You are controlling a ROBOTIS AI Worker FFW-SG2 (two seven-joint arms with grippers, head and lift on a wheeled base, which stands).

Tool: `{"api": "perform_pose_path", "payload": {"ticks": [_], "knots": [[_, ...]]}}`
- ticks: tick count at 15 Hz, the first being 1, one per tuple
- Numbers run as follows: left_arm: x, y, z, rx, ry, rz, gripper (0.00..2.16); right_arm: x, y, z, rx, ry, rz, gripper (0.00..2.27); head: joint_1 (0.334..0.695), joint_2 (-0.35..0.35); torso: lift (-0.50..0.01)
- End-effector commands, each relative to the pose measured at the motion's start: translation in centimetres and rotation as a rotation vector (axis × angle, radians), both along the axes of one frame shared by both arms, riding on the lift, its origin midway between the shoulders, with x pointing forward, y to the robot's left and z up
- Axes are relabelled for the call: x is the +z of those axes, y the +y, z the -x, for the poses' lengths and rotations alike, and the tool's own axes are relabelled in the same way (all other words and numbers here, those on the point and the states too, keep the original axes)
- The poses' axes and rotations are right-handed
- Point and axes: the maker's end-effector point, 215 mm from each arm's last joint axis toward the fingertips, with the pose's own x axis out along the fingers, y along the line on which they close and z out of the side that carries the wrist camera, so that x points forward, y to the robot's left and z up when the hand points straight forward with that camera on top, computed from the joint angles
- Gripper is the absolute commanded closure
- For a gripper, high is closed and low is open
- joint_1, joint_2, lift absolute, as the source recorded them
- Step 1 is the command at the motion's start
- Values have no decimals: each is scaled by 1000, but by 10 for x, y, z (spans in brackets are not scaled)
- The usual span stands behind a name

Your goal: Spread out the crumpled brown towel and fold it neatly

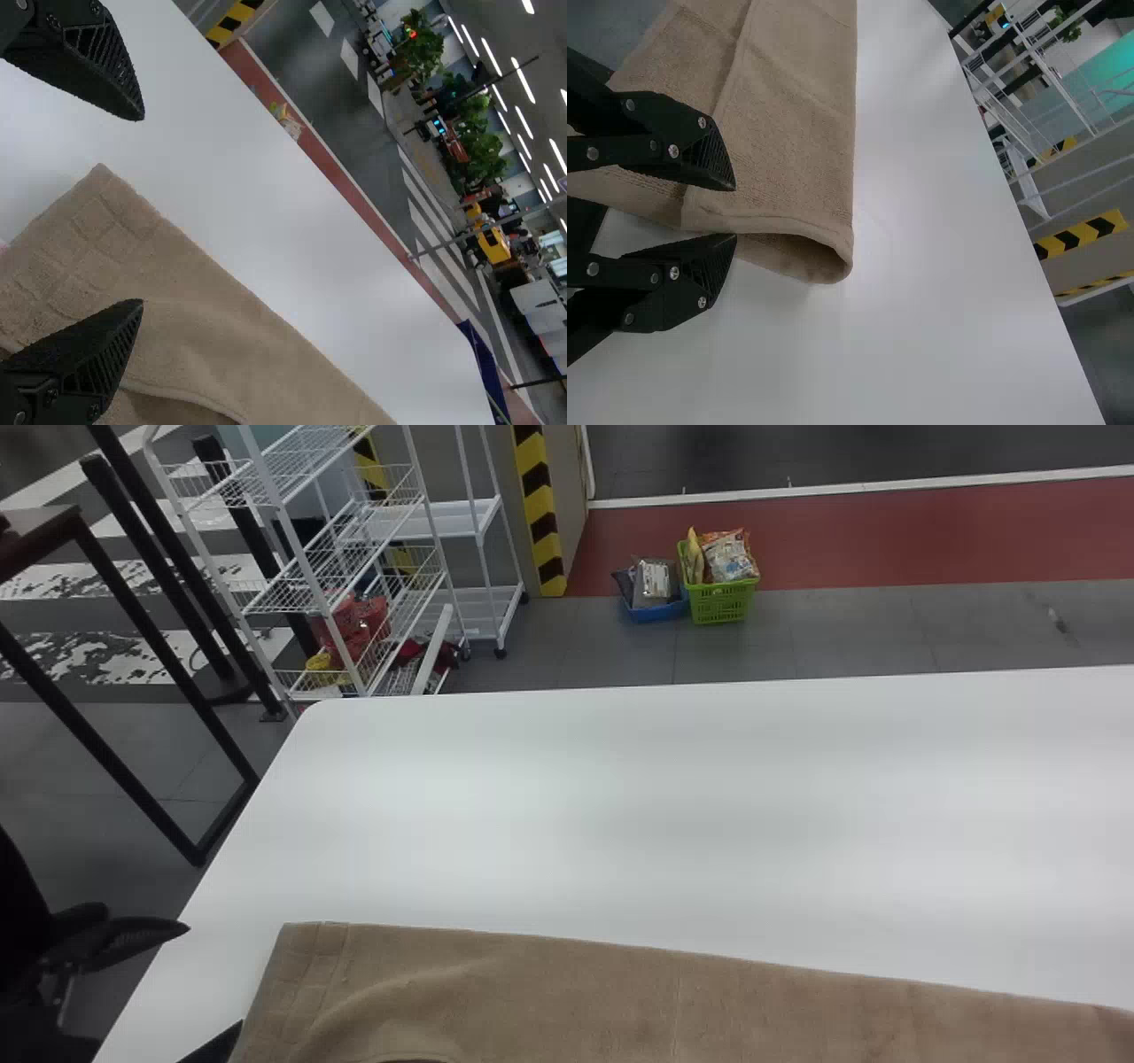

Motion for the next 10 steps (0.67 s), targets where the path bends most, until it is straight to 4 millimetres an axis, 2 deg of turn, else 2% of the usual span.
{"api": "perform_pose_path", "payload": {"ticks": [1, 4, 6, 9, 10], "knots": [[2, -5, 0, -11, -1, -6, 63, 0, -2, 2, -2, 4, 1, 967, 695, 222, -128], [19, -16, -1, -38, -48, -1, 70, 1, -1, 1, -4, -1, -4, 1025, 695, 211, -128], [29, -36, -2, -80, -76, 12, 70, 4, -7, 0, -22, -9, -12, 1025, 695, 192, -128], [13, -79, -4, -157, -54, 72, 76, 13, -3, -3, -44, -30, -85, 1025, 695, 135, -128], [5, -93, -5, -182, -40, 85, 80, 16, 0, -5, -46, -42, -106, 1025, 695, 88, -128]]}}
